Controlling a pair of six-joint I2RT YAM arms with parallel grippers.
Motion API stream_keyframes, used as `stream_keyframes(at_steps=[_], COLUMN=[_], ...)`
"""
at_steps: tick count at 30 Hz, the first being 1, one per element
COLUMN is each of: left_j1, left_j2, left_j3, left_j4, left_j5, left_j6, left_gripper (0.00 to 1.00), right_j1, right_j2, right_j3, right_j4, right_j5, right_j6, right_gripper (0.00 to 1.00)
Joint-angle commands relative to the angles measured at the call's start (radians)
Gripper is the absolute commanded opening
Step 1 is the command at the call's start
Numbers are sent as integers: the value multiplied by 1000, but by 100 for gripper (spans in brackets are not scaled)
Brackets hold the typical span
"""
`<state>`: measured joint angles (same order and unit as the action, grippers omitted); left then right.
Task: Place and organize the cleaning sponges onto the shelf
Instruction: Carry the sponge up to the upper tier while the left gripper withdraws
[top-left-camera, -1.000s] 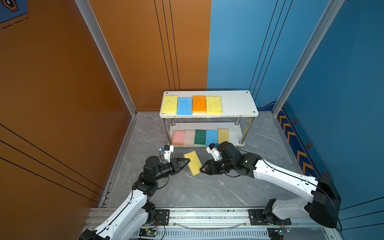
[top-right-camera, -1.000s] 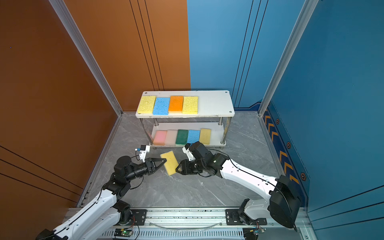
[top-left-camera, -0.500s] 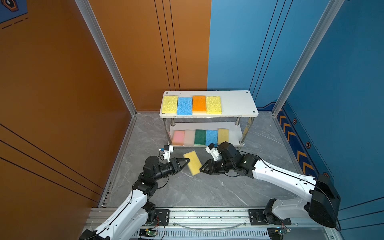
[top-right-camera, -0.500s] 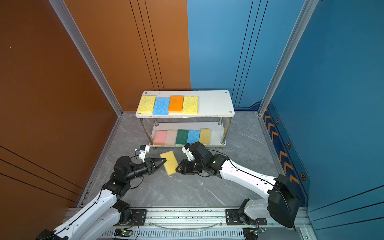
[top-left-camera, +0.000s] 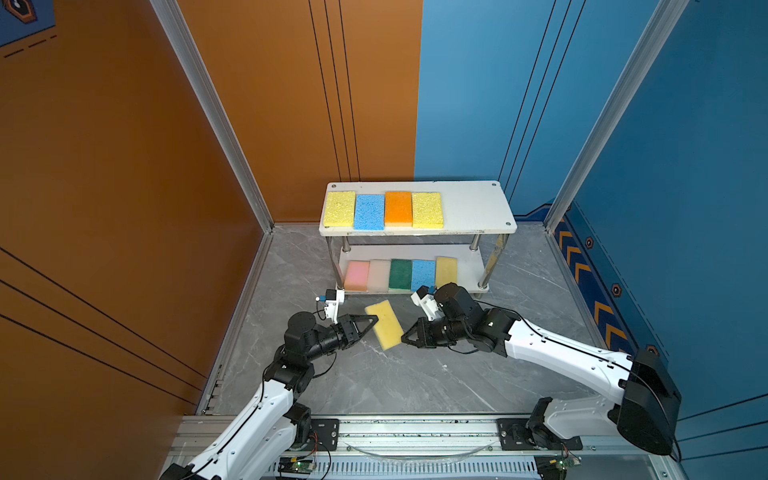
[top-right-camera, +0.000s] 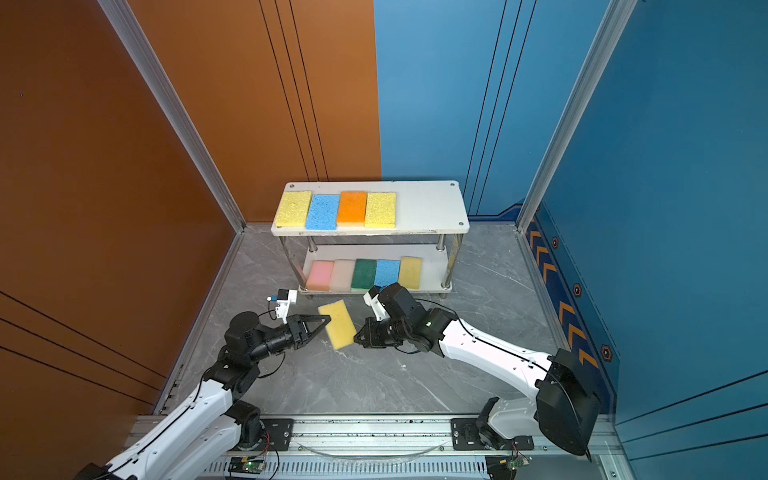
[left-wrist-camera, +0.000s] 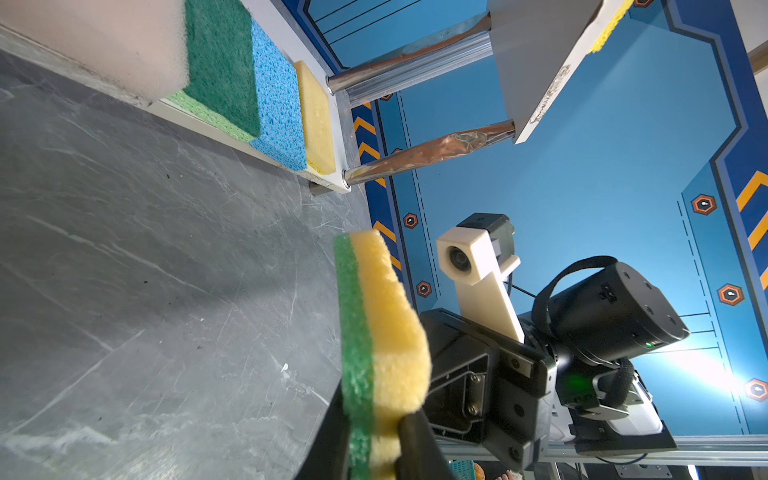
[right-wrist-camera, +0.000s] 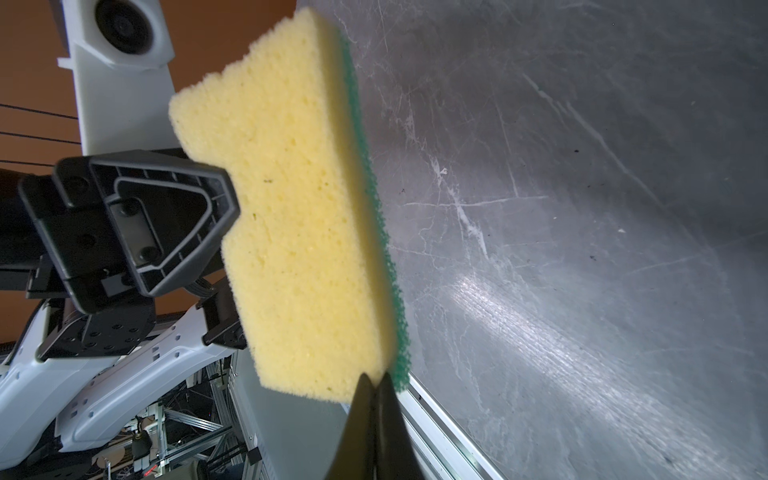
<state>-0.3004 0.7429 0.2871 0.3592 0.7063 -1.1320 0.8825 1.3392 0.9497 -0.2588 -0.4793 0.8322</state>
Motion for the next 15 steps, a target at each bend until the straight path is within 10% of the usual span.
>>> stream_keyframes(at_steps=[1,9,15], left_j1=[18,52,102], left_j2=[-12,-37,-203], left_j3=[1,-7,25], left_j4=[26,26,-174], left_j5=[14,0,-107], left_j6=[-2,-5,86], left_gripper=[29,96,98], right_j1=[-4,-12,1], right_j2=[-2,-19,-47], right_j3=[-5,-3,21], right_j4=[9,-50,-162], right_j5=[-1,63,178], right_j6=[-8,-44,-103], right_gripper=[0,0,0])
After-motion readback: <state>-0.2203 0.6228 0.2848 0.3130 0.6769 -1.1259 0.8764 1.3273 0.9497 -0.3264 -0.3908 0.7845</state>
